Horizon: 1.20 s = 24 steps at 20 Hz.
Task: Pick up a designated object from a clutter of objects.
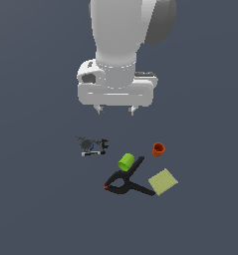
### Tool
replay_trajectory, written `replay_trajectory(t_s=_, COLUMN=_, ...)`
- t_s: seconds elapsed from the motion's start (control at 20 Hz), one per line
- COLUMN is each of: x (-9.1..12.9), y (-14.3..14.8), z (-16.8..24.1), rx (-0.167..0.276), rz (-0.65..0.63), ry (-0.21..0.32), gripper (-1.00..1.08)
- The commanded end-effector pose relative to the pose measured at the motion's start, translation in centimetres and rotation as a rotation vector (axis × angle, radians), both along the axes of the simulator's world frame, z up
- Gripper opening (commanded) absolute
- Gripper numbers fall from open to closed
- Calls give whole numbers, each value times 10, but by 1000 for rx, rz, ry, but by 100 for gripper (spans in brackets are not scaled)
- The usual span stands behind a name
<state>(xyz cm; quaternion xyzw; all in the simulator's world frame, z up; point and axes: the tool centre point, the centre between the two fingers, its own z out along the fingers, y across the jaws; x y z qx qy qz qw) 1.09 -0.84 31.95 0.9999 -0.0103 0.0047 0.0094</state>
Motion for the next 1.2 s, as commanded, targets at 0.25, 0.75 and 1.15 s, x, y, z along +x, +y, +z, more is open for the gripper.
replay_trajectory(t_s=0.25, x=0, y=6, z=2, rx=1, rz=26, ry=2, gripper=100)
replay_trajectory(t_s=0.75, x=-1, y=16, z=4, rx=2, rz=67, ry=5, gripper=100)
replay_trajectory(t_s=1.15, x=3, y=-4, z=-29, rx=14, rz=32, ry=5, gripper=100)
